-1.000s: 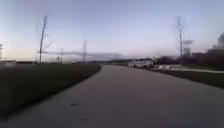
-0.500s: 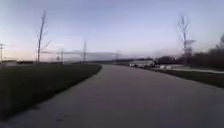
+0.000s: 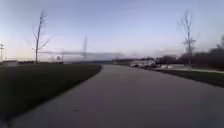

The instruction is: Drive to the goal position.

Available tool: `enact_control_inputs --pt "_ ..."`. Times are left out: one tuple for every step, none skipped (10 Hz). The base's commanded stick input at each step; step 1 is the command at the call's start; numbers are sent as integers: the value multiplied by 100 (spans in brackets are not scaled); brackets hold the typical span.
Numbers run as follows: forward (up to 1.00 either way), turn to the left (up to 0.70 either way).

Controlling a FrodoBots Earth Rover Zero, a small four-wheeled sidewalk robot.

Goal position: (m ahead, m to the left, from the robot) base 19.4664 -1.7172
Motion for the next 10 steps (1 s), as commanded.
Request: enact_control_inputs --pt "100 1" --pt "99 1" --pt "99 1" --pt "99 1" --pt "99 1" --pt "99 1" --pt "99 1" --pt "99 1" --pt "99 1" --pt "99 1"
